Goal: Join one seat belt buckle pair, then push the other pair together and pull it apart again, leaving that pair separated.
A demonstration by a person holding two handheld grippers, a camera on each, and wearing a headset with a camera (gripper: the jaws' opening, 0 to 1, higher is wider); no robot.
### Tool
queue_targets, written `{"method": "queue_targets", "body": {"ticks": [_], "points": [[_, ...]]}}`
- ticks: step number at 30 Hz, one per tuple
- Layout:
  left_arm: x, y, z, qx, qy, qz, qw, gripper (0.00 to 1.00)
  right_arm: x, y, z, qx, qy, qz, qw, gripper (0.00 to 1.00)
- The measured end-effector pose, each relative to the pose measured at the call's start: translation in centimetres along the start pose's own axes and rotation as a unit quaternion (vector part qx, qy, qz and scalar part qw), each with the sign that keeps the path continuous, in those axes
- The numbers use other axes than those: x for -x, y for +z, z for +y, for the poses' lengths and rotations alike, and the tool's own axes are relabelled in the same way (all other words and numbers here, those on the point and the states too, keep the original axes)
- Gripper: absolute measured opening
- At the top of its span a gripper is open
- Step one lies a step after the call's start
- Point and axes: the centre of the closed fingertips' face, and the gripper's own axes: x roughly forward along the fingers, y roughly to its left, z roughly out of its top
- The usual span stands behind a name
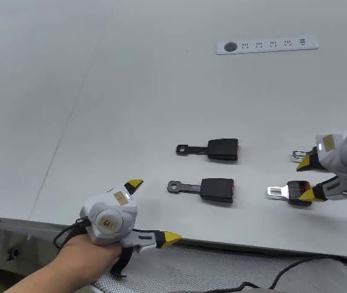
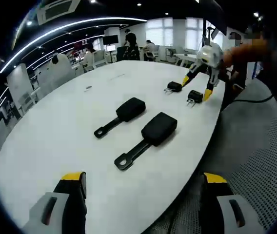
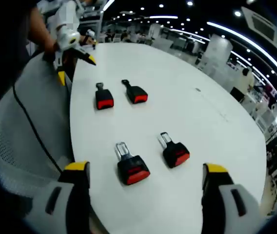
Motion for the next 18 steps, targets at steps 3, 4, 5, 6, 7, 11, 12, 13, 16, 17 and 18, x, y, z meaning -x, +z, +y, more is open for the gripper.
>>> {"method": "queue_targets", "body": {"ticks": [3, 4, 5, 6, 7, 11, 12, 13, 16, 17, 18], "points": [[0.1, 0.3, 0.3, -0.001, 0.007, -0.002, 1.0, 1.0, 0.0, 0.1, 0.0, -0.009, -0.001, 0.003, 1.0, 1.0], [0.1, 0.3, 0.3, -0.003, 0.007, 0.0, 1.0, 1.0, 0.0, 0.0, -0.2, -0.019, 0.002, 0.002, 0.9998, 1.0], [0.1, 0.3, 0.3, -0.005, 0.008, 0.002, 1.0, 1.0, 0.0, 0.1, -0.2, -0.024, 0.004, 0.0, 0.9997, 1.0], [0.0, 0.3, 0.2, -0.008, 0.007, 0.003, 0.9999, 1.0, 0.0, 0.2, -0.3, -0.025, 0.004, 0.0, 0.9997, 1.0], [0.0, 0.4, 0.1, -0.008, 0.006, 0.003, 0.9999, 1.0, 0.1, 0.3, -0.4, -0.026, 0.007, -0.002, 0.9996, 1.0], [-0.1, 0.9, 0.2, -0.009, 0.009, -0.006, 0.9999, 1.0, 0.2, 0.8, -1.0, -0.031, 0.006, -0.009, 0.9995, 1.0], [-0.1, 1.0, 0.2, -0.009, 0.01, -0.006, 0.9999, 1.0, 0.3, 0.9, -1.1, -0.03, 0.001, -0.01, 0.9995, 1.0], [-0.2, 0.9, 0.3, -0.009, 0.01, -0.006, 0.9999, 1.0, 0.3, 0.9, -1.3, -0.031, 0.0, -0.011, 0.9995, 1.0], [-0.3, 1.0, 0.3, -0.011, 0.01, -0.008, 0.9999, 1.0, 0.6, 0.7, -0.9, -0.033, -0.001, -0.01, 0.9994, 1.0], [-0.4, 1.0, 0.2, -0.01, 0.008, -0.009, 0.9999, 1.0, 0.6, 0.6, -0.8, -0.036, 0.001, -0.01, 0.9993, 1.0], [-0.4, 1.1, 0.2, -0.01, 0.006, -0.012, 0.9999, 1.0, 0.7, 0.4, -0.5, -0.038, 0.001, -0.007, 0.9992, 1.0]]}}
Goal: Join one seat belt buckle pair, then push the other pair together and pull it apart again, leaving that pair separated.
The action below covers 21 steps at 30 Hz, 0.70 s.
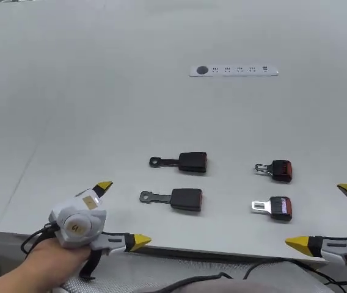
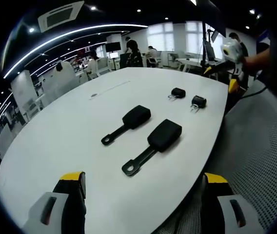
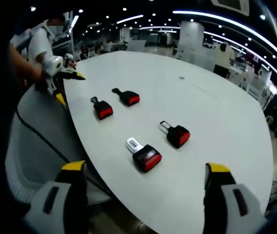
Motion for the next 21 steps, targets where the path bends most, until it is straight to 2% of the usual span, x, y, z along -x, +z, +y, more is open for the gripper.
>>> {"method": "queue_targets", "body": {"ticks": [3, 9, 12, 14, 21], "points": [[-0.1, 0.0, -0.1, -0.003, -0.002, -0.001, 1.0, 1.0, 0.1, -0.6, 0.5, 0.003, -0.001, 0.005, 1.0, 1.0], [0.0, 0.0, -0.3, -0.004, -0.003, -0.001, 1.0, 1.0, 0.5, -1.0, -0.4, -0.001, -0.005, 0.005, 1.0, 1.0], [0.0, 0.1, -0.4, -0.002, -0.006, -0.003, 1.0, 1.0, 0.7, -1.0, -0.9, -0.001, -0.006, 0.005, 1.0, 1.0], [0.0, 0.1, -0.5, 0.002, -0.008, -0.002, 1.0, 1.0, 0.9, -0.5, -1.0, -0.022, -0.001, -0.003, 0.9998, 1.0], [0.1, 0.3, -0.1, 0.019, 0.002, -0.016, 0.9997, 1.0, 0.7, -0.3, -1.6, -0.023, -0.005, -0.013, 0.9996, 1.0]]}}
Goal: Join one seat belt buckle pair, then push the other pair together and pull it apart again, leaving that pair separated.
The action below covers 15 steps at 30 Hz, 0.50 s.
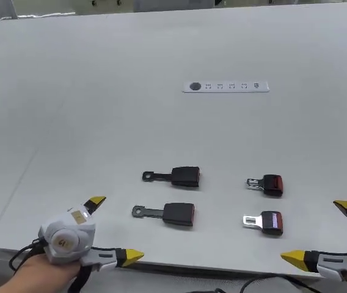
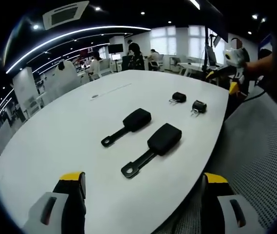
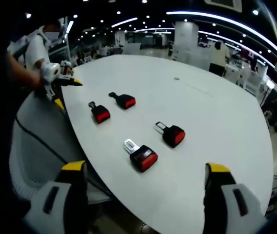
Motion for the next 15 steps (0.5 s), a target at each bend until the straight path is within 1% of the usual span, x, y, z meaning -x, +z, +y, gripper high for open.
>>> {"method": "queue_targets", "body": {"ticks": [3, 4, 6, 8, 10, 12, 15], "points": [[-0.05, -0.01, 0.04, 0.007, 0.003, -0.001, 1.0, 1.0, -0.33, -0.39, -0.1, 0.004, -0.002, 0.001, 1.0, 1.0], [-0.03, 0.23, -0.09, 0.006, 0.004, -0.008, 0.9999, 1.0, -0.36, -0.42, -0.13, 0.003, -0.003, 0.0, 1.0, 1.0], [-0.04, 0.18, -0.17, 0.007, 0.005, -0.007, 0.9999, 1.0, -0.43, -0.48, -0.19, 0.001, -0.007, 0.0, 1.0, 1.0], [-0.02, 0.07, 0.12, 0.006, 0.012, -0.005, 0.9999, 1.0, -0.53, -0.48, -0.04, 0.003, -0.008, -0.002, 1.0, 1.0], [-0.02, -0.08, 0.24, 0.009, 0.013, -0.006, 0.9999, 1.0, -0.75, -0.49, 0.17, 0.008, -0.01, -0.001, 0.9999, 1.0], [-0.04, -0.29, 0.26, 0.009, 0.013, -0.003, 0.9999, 0.99, -0.92, -0.59, 0.19, 0.008, -0.014, 0.0, 0.9999, 1.0], [-0.18, -0.64, -0.13, 0.007, 0.006, 0.003, 1.0, 0.99, -1.13, -0.89, 0.24, 0.0, -0.015, 0.0, 0.9999, 1.0]]}}
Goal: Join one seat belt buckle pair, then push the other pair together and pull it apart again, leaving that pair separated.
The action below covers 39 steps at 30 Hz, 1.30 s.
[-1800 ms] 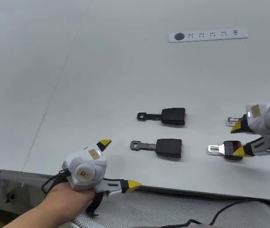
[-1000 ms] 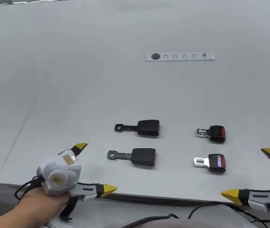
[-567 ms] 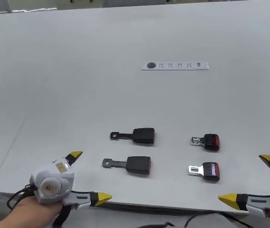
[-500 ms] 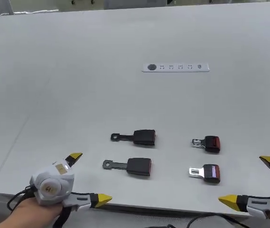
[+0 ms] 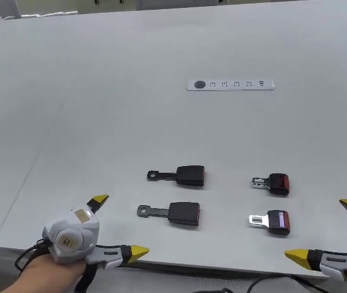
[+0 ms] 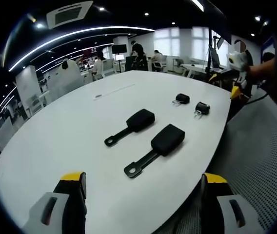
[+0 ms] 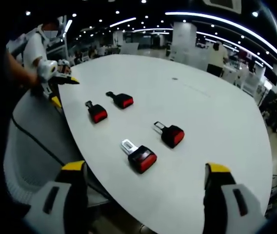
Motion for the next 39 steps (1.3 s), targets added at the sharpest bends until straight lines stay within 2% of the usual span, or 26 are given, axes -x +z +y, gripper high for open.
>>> {"method": "queue_targets", "body": {"ticks": [10, 19, 29, 37, 39], "points": [[0.0, -0.6, -0.4, 0.004, -0.004, 0.008, 1.0, 0.98, -0.3, -0.5, 0.8, 0.002, 0.004, 0.007, 1.0, 1.0], [0.1, -0.9, -0.4, -0.003, -0.007, 0.01, 0.9999, 0.99, -0.5, 0.2, 1.9, 0.039, 0.014, 0.008, 0.9991, 1.0], [0.3, -0.9, -0.6, -0.01, -0.007, 0.02, 0.9997, 0.98, -0.4, 0.6, 2.2, 0.041, 0.015, 0.008, 0.999, 1.0], [0.4, -1.0, 0.0, -0.009, -0.003, 0.017, 0.9998, 0.97, -0.4, 0.2, 2.1, 0.055, 0.02, 0.016, 0.9982, 1.0], [0.4, -1.0, -0.3, -0.024, -0.011, 0.021, 0.9994, 0.97, -0.5, 0.1, 2.2, 0.058, 0.022, 0.019, 0.9979, 1.0]]}}
